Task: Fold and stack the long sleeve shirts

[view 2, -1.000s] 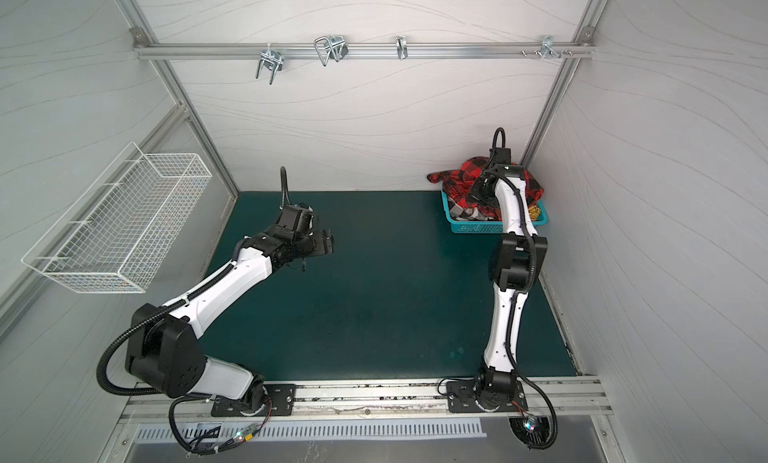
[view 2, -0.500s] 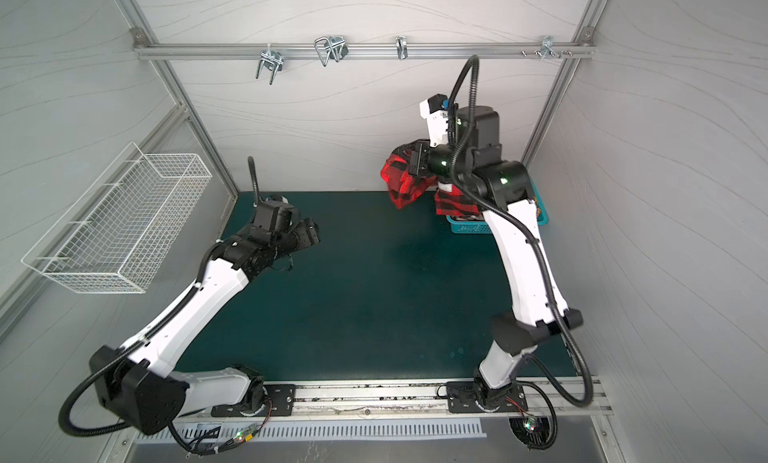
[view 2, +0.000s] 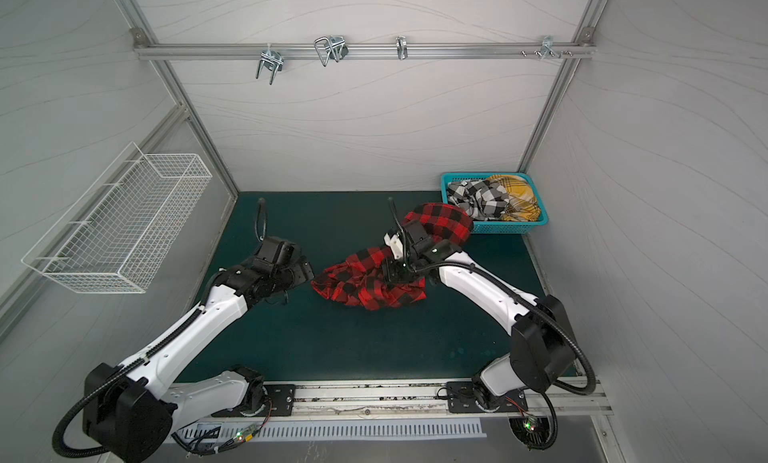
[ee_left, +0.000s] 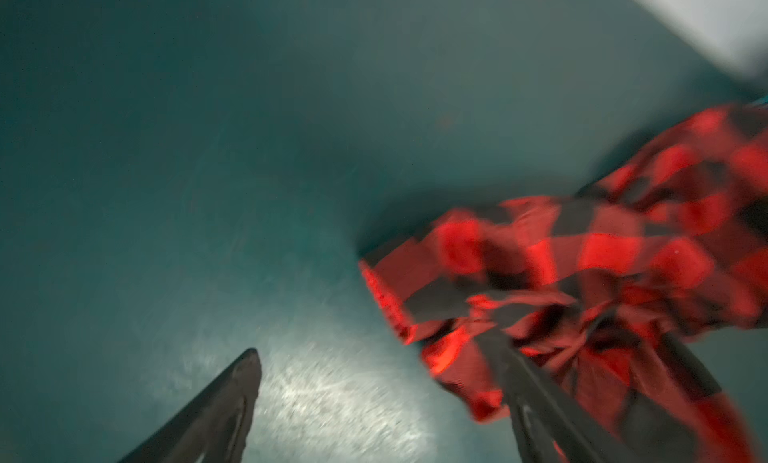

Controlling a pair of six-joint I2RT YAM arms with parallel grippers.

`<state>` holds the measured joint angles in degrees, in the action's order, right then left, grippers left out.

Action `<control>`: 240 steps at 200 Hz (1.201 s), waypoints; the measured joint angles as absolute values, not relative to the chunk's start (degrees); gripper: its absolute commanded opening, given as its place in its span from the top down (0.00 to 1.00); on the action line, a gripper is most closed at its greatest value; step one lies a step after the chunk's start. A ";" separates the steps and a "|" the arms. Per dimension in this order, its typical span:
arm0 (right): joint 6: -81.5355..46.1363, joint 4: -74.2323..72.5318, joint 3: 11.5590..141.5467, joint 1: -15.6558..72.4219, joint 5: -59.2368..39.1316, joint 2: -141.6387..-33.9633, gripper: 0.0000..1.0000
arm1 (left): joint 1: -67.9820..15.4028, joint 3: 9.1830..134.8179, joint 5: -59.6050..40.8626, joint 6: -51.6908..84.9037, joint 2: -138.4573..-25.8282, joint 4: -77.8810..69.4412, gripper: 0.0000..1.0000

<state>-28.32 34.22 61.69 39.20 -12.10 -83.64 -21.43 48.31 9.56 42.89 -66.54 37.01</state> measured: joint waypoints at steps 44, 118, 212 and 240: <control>-30.52 40.38 60.40 39.29 -1.50 -78.24 0.25 | -21.43 44.36 5.10 44.49 -70.87 33.87 0.00; -34.59 43.51 62.81 45.76 3.25 -77.17 0.22 | -21.43 50.61 -0.49 36.40 -79.66 25.43 0.07; -36.14 45.76 66.15 45.76 3.49 -73.78 0.38 | -21.47 65.54 -2.26 30.76 -91.98 31.97 1.00; -35.22 45.58 68.84 47.20 2.09 -73.91 0.38 | -21.47 77.95 1.13 31.86 -87.99 38.76 1.00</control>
